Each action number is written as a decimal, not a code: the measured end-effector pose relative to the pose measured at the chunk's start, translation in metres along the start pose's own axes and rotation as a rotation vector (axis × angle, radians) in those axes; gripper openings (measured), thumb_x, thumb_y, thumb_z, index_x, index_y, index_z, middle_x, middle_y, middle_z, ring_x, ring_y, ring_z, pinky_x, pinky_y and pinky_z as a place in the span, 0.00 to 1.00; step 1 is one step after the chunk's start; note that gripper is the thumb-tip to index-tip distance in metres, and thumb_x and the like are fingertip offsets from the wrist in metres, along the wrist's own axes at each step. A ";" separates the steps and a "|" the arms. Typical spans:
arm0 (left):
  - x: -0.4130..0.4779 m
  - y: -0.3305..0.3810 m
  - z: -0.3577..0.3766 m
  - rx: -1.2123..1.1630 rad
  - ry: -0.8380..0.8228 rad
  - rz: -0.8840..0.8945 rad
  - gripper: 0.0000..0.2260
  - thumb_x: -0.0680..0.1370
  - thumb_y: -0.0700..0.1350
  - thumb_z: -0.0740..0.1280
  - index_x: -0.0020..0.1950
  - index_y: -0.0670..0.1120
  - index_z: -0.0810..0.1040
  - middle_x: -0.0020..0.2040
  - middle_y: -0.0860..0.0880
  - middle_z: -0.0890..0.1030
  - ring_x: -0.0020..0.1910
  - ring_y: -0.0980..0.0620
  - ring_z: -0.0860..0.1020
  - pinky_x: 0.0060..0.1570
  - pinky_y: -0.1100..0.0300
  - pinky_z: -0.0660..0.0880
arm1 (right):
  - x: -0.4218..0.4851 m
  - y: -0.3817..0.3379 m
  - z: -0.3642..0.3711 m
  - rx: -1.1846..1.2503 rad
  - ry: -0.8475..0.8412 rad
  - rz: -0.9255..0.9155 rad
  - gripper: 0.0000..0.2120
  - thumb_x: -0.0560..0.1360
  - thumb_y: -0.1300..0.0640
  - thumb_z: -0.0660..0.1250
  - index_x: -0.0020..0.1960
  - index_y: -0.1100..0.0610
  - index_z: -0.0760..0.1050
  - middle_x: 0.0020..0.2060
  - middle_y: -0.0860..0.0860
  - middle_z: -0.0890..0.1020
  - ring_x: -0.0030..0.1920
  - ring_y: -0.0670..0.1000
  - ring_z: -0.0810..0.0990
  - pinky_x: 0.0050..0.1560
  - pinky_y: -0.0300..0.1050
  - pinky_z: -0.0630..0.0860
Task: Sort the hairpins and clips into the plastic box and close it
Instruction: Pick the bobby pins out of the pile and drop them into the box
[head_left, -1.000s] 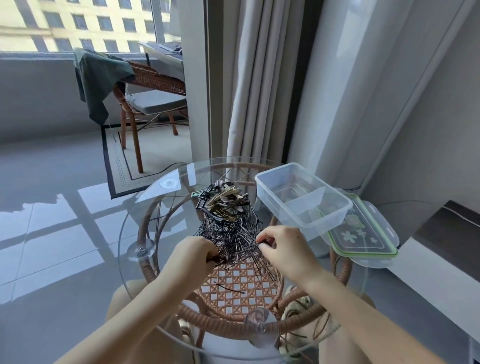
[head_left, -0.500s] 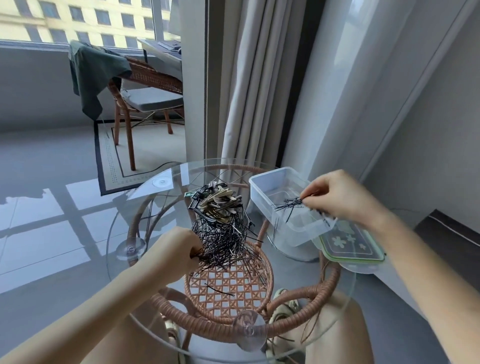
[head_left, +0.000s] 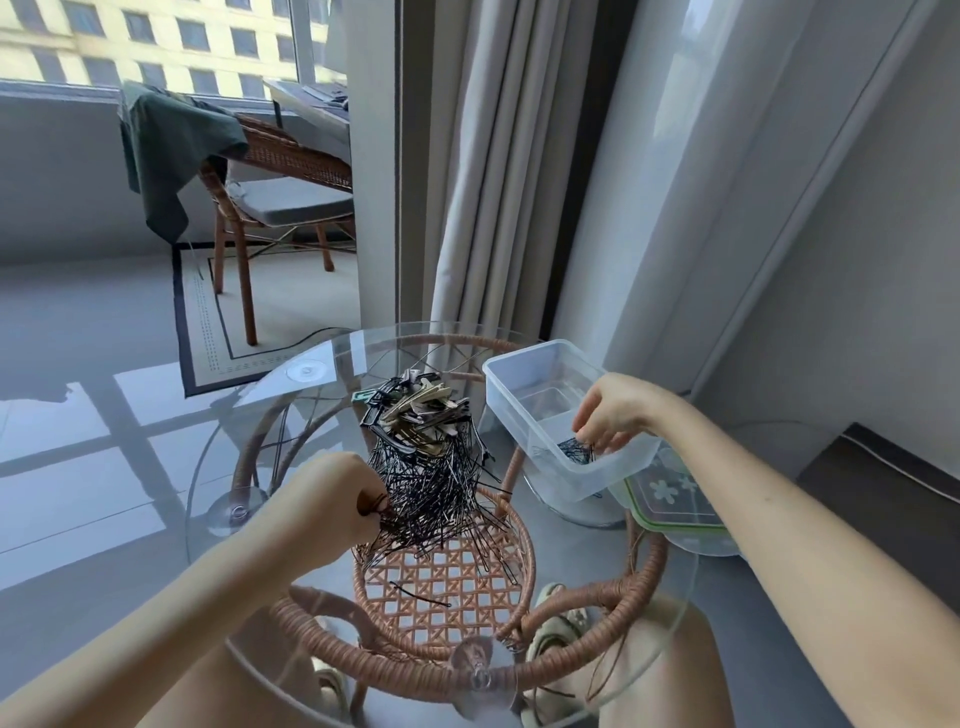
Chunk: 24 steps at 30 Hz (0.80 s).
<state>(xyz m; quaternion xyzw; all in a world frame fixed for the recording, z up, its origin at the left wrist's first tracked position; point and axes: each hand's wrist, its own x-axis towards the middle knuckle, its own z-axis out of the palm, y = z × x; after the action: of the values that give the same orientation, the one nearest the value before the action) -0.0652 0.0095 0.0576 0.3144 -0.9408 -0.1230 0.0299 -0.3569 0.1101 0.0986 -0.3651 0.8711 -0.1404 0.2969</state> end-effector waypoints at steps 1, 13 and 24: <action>-0.001 0.000 -0.001 0.014 0.021 0.002 0.07 0.71 0.42 0.65 0.34 0.43 0.77 0.29 0.51 0.73 0.28 0.54 0.68 0.30 0.65 0.66 | -0.003 0.001 0.001 -0.024 0.026 -0.012 0.08 0.70 0.67 0.70 0.49 0.63 0.80 0.33 0.55 0.81 0.33 0.50 0.81 0.32 0.39 0.78; -0.001 0.019 -0.052 -0.265 0.109 0.002 0.08 0.65 0.45 0.70 0.27 0.56 0.79 0.23 0.56 0.78 0.21 0.60 0.70 0.22 0.69 0.68 | -0.077 0.054 0.075 -0.319 0.563 -0.217 0.12 0.75 0.50 0.62 0.40 0.53 0.81 0.34 0.52 0.83 0.37 0.54 0.80 0.34 0.42 0.72; 0.070 0.117 -0.067 -0.335 0.081 0.197 0.05 0.68 0.38 0.69 0.37 0.44 0.84 0.31 0.47 0.84 0.24 0.57 0.74 0.23 0.69 0.72 | -0.078 0.074 0.111 -0.627 0.625 -0.442 0.13 0.68 0.56 0.72 0.52 0.48 0.80 0.26 0.49 0.80 0.27 0.50 0.79 0.25 0.38 0.66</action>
<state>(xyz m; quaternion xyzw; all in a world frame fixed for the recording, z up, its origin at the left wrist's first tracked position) -0.1802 0.0439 0.1502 0.2162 -0.9314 -0.2615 0.1315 -0.2860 0.2144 0.0100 -0.5533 0.8205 -0.0340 -0.1394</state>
